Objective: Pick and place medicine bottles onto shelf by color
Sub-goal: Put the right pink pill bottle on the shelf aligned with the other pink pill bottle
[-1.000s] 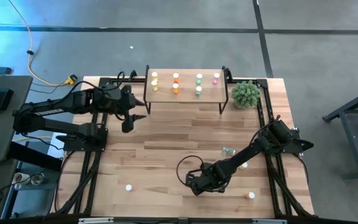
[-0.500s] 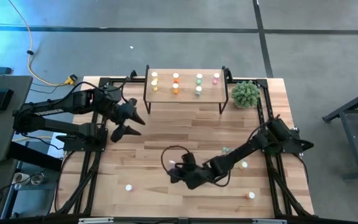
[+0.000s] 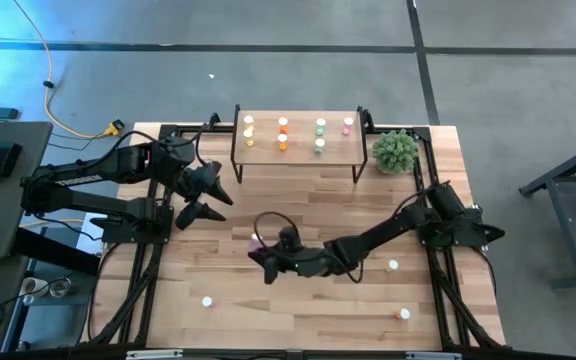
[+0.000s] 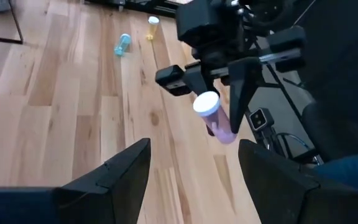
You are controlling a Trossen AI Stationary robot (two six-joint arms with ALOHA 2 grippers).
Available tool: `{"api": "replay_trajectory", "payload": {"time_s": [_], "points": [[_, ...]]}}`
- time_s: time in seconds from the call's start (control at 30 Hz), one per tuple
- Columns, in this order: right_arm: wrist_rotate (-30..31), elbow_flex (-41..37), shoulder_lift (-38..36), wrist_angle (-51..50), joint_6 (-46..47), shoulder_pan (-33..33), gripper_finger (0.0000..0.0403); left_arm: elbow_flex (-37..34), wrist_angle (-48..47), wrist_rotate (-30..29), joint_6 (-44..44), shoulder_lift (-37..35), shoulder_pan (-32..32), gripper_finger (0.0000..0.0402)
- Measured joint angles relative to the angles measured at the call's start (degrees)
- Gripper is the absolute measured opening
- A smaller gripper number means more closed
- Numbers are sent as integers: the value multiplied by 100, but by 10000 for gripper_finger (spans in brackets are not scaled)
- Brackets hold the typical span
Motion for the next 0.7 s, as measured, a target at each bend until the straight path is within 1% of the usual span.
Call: {"api": "replay_trajectory", "payload": {"time_s": [0.13, 0.3, 0.53, 0.63, 0.7], "points": [[-91, 506, -5, -140, -1113, -168, 83, 0, 86, -2, -2, 4, 1, 232], [-87, 1354, -9, -1279, -2085, -378, 83, 0, 216, -2, -2, 4, 0, 232], [267, 2564, -9, -3113, -2743, -548, 83, 0, 478, 4, -97, 4, 2, 232], [379, 2955, -14, -3686, -2768, -565, 83, 0, 665, 3, -197, 6, 2, 232], [423, 3120, -14, -3888, -2872, -563, 83, 0, 863, 4, -257, 6, 2, 232]]}}
